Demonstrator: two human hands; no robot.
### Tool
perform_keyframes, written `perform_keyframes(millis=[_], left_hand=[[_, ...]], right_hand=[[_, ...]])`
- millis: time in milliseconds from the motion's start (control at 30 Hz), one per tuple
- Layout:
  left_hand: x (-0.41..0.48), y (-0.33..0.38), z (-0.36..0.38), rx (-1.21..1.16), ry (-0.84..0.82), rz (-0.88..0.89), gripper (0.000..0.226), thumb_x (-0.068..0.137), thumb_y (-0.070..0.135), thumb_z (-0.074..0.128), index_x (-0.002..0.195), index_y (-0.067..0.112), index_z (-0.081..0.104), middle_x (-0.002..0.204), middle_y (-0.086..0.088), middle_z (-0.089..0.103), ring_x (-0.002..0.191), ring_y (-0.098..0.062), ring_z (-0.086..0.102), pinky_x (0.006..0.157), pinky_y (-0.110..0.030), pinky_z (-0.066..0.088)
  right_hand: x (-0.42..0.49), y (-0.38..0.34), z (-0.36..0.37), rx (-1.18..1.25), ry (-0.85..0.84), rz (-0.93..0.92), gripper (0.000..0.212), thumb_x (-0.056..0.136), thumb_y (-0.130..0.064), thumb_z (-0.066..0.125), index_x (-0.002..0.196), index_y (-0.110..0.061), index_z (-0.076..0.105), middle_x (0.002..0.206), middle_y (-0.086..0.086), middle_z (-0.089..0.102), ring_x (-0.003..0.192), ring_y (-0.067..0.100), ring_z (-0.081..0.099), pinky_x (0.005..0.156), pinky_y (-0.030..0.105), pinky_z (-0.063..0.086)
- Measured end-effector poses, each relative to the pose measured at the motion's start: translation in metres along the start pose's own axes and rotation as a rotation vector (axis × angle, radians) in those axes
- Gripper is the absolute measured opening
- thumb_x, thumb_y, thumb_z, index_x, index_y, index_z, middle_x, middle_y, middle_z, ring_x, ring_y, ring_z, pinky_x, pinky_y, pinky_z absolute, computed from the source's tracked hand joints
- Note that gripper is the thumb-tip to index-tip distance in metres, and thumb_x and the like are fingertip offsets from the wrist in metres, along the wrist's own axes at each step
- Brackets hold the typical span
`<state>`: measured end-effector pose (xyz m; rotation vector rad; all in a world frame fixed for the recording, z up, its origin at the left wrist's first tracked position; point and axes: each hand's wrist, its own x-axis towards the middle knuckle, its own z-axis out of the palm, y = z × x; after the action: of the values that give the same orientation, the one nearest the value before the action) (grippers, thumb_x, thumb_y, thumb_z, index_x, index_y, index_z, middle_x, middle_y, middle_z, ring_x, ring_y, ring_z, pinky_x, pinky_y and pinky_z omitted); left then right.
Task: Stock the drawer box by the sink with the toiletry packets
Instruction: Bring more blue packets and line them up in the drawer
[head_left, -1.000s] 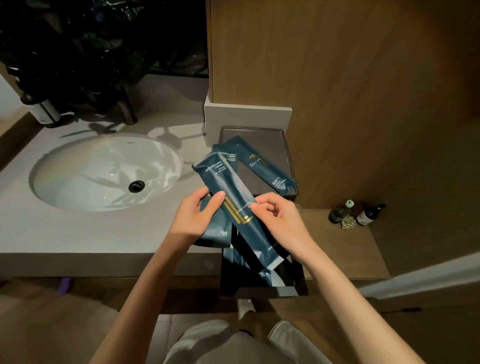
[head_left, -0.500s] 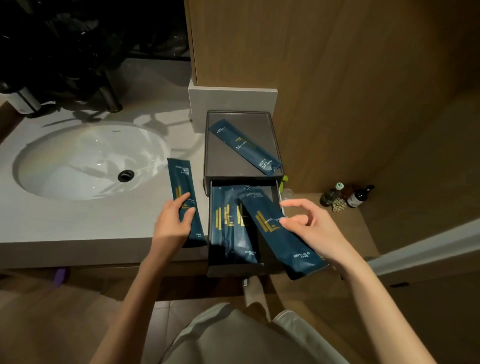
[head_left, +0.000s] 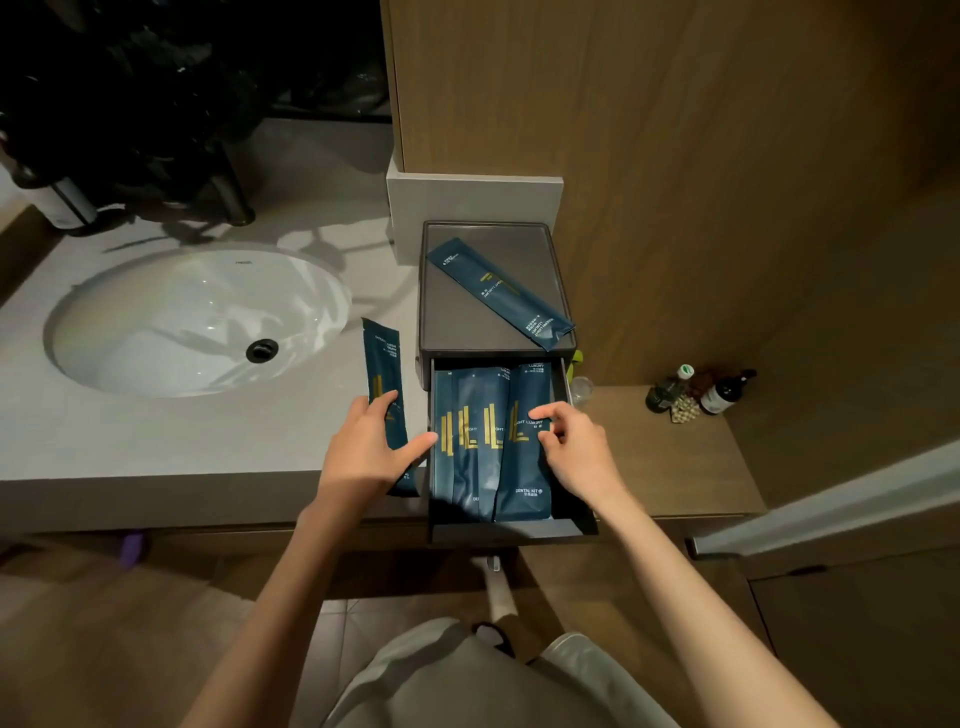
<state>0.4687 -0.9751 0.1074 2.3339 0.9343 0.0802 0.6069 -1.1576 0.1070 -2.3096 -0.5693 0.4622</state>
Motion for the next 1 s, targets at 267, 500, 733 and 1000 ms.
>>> perform_keyframes(millis=[267,500,733,1000], left_hand=[[-0.003,0.006,0.017,0.048,-0.101,0.039,0.079,0.085,0.058,0.055,0.147,0.015,0.031,0.139,-0.007,0.039,0.117,-0.028,0.053,0.096,-0.041,0.047],[-0.003,0.003,0.022,0.022,-0.098,0.052,0.075,0.087,0.055,0.054,0.147,0.016,0.031,0.138,-0.006,0.039,0.113,-0.026,0.054,0.094,-0.039,0.047],[-0.002,0.0,0.027,-0.018,-0.109,0.055,0.069,0.091,0.05,0.051,0.147,0.018,0.029,0.141,-0.006,0.037,0.116,-0.026,0.053,0.097,-0.04,0.046],[0.0,-0.004,0.029,-0.017,-0.12,0.067,0.069,0.091,0.051,0.05,0.147,0.018,0.029,0.141,-0.007,0.037,0.116,-0.027,0.053,0.098,-0.042,0.047]], right_hand=[[0.001,-0.013,0.023,-0.307,-0.044,0.011,0.053,0.079,0.021,0.046,0.122,-0.011,0.04,0.118,0.015,0.043,0.087,0.027,0.049,0.076,0.033,0.038],[-0.005,-0.013,0.037,-0.172,0.053,0.029,0.076,0.076,0.023,0.051,0.139,-0.015,0.032,0.132,0.017,0.035,0.11,0.031,0.051,0.094,0.037,0.046],[-0.006,-0.018,0.032,-0.005,0.105,0.077,0.079,0.078,0.025,0.046,0.144,-0.015,0.033,0.123,0.009,0.038,0.09,0.013,0.047,0.087,0.024,0.044],[-0.005,-0.007,0.039,-0.439,0.01,-0.059,0.095,0.075,0.022,0.058,0.152,-0.011,0.013,0.155,0.021,0.012,0.141,0.034,0.024,0.112,0.036,0.032]])
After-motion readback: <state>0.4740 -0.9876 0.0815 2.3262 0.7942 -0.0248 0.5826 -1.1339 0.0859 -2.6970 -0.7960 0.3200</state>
